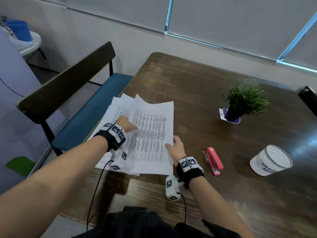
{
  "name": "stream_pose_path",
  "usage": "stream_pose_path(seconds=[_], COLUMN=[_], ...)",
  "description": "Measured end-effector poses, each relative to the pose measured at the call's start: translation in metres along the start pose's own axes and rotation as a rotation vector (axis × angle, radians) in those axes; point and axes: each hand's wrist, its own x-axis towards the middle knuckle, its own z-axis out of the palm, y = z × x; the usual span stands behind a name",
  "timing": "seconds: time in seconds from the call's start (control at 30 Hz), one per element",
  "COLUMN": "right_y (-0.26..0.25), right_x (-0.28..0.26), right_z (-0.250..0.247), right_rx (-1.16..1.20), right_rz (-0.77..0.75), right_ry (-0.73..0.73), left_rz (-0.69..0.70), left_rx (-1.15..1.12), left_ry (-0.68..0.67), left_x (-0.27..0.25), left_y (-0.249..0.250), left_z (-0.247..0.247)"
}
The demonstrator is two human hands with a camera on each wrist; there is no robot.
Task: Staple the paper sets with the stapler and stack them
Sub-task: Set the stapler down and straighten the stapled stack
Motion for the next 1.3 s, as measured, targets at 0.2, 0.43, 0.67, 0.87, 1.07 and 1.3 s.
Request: stream_pose_path(seconds=[0.2, 0.43, 0.67, 0.87, 1.07, 1.3], right_y=[-0.016, -0.020, -0.019, -0.010, -0.018, -0.009], right_x=[0.020, 0.028, 0.049, 0.059, 0.053, 0.040], right_z=[0.053, 0.092, 0.096, 0.102, 0.093, 0.077], right_rx=[-0.067, -0.662, -0.546, -0.551, -0.578, -0.525], right_rz=[0.011, 0.193, 0.210, 0.267, 0.278, 0.303], right_ry=[-0.026, -0.042, -0.051, -0.069, -0.073, 0.012], left_rz=[-0.113, -0.260, -0.352, -0.364, -0.386, -0.310], left_rx=[0.110, 0.295, 0.371, 0.401, 0.373, 0.277], left_ry=[0.077, 0.022, 0.016, -0.008, 0.037, -0.117], left_x=[0.019, 0.040, 0.056, 0.057, 0.059, 0.046], left_y=[-0.037, -0.080, -0.104, -0.097, -0.097, -0.097], left_z=[-0.032, -0.045, -0.040, -0.039, -0.028, -0.028])
